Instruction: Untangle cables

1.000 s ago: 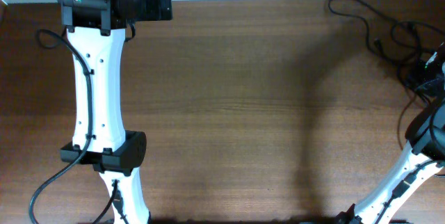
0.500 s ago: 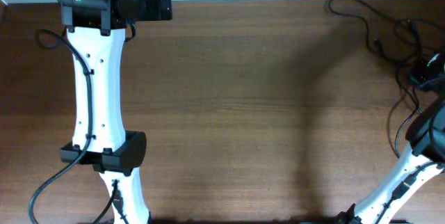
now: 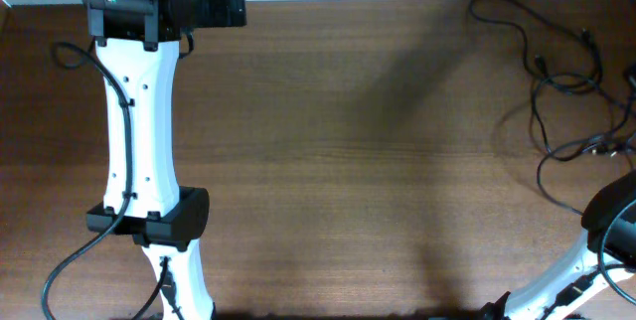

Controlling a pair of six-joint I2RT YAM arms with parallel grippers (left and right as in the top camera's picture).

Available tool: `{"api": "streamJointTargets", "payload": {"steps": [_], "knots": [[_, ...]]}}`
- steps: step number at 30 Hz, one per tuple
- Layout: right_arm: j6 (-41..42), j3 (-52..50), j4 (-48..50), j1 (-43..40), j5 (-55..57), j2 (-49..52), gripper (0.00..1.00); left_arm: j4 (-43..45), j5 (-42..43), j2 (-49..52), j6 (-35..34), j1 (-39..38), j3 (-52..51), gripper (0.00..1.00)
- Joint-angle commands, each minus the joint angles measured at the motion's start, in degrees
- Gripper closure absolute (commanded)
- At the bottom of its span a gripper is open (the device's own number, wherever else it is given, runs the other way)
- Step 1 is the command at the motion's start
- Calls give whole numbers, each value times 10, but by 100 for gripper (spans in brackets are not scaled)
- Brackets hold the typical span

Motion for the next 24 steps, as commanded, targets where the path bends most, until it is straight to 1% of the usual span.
{"api": "streamJointTargets", "payload": {"steps": [1, 4, 7, 9, 13, 16, 17, 19, 21, 24], "knots": [[-24, 43, 35, 0, 5, -23, 96, 12, 4, 0, -3, 2, 0, 1], [-32, 87, 67, -14, 6, -23, 96, 16, 4, 0, 4, 2, 0, 1], [-32, 102, 99, -33, 5, -23, 96, 17, 4, 1, 4, 2, 0, 1], [-32, 105, 95, -41, 2, -23, 96, 18, 4, 3, 4, 2, 0, 1], [-36, 106, 35, -42, 18, -23, 96, 18, 4, 4, 4, 2, 0, 1], [-40, 103, 59, -47, 53, -3, 96, 18, 4, 4, 4, 2, 0, 1], [-43, 103, 69, -49, 41, 5, 96, 18, 4, 4, 4, 2, 0, 1], [-37, 103, 89, -54, -20, 12, 96, 23, 4, 4, 4, 2, 0, 1], [-10, 125, 115, -50, -70, 11, 96, 31, 4, 5, 4, 2, 0, 1], [-13, 176, 114, -42, -75, 11, 96, 30, 4, 5, 4, 2, 0, 1]]}}
